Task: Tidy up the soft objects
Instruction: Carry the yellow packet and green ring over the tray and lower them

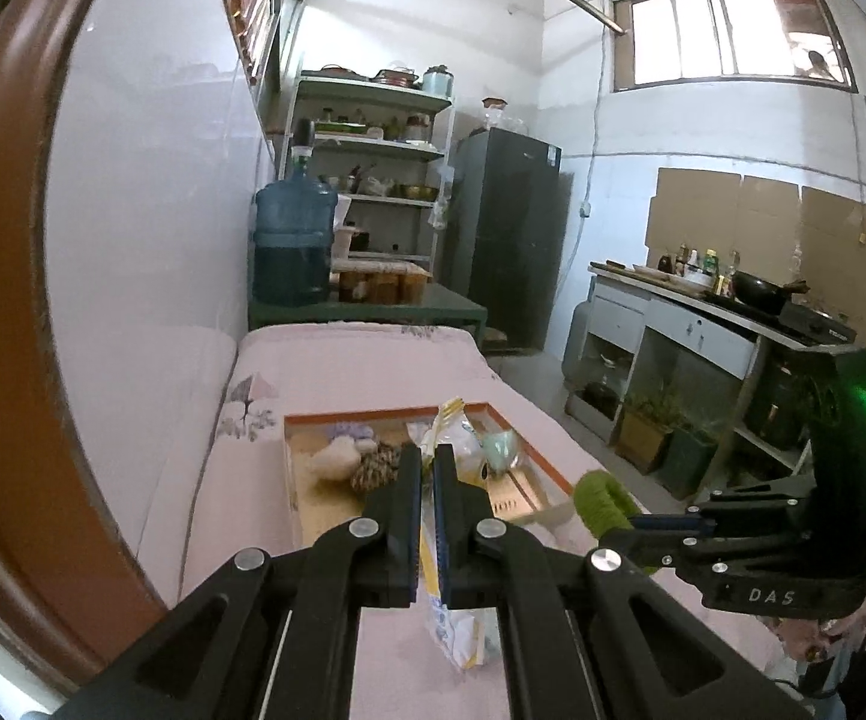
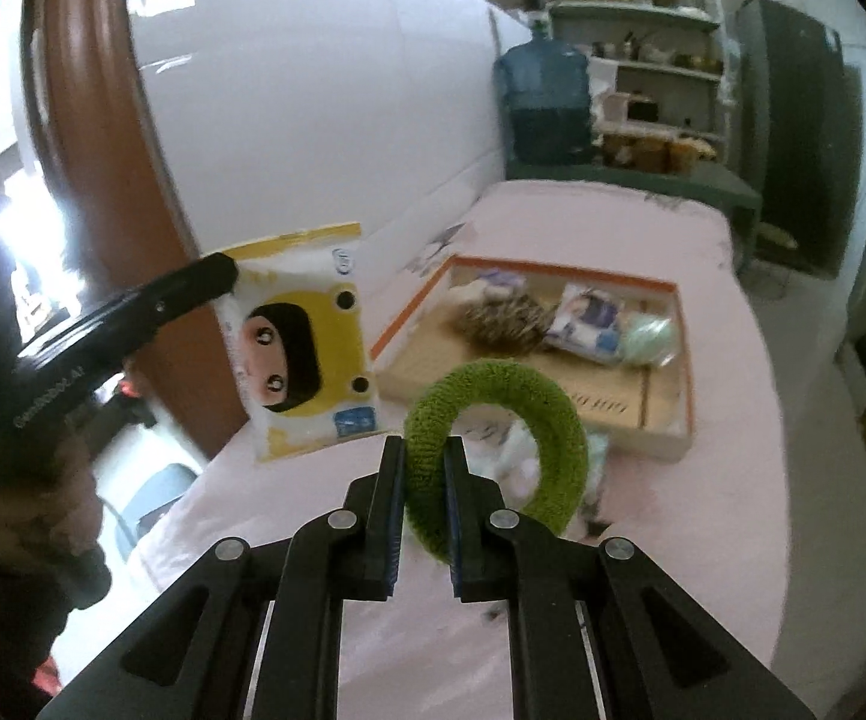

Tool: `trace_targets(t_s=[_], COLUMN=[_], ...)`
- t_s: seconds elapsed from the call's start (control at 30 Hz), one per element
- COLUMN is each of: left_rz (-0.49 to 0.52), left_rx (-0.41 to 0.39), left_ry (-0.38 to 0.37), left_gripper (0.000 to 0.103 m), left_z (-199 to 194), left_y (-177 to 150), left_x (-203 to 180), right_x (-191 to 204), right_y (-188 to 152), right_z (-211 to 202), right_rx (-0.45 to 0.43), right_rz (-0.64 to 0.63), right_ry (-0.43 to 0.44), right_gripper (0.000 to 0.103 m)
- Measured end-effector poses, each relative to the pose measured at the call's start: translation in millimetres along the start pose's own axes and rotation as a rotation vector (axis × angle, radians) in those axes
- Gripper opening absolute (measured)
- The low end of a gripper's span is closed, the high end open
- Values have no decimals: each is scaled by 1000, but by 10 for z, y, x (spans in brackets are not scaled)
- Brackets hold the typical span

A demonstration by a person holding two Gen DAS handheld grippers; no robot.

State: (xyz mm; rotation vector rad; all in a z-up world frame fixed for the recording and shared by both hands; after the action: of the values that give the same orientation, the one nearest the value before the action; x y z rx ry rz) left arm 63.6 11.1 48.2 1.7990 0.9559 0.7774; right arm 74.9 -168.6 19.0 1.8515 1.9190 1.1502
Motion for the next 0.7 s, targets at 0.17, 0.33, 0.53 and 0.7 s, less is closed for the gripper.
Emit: trace_targets(t_s=[0.17,0.33,0.53,0.7], left_rz=[-22,-68,-111,-137], left_rx=[8,16,54,98], left_ry=[8,-16,-44,-56], left_gripper=[4,4,4,4], left_z=[283,614,1023,1383], left_y=[177,295,329,298], left_x=[-21,-12,11,59], right_x=[-133,-310,-467,-618], right_y=[209,420,571,659], right_z=[65,238,448,636], right_rx=[-48,-76,-77,-63], right_rz=[17,57,83,102], right_ry=[-37,-65,-89,-103], right_gripper=[12,12,12,12])
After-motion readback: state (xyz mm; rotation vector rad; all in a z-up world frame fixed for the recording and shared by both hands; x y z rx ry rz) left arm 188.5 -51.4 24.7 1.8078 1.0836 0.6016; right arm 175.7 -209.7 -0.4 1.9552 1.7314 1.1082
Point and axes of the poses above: each gripper's, at about its wrist camera, not at the fingertips, and z roughly the way its jaws point, x to its left, y to its top, the point moved 1 cm from there along z, roughly the way its jaws point, and after that the axes turned 14 degrees about z, right-handed, at the moved point
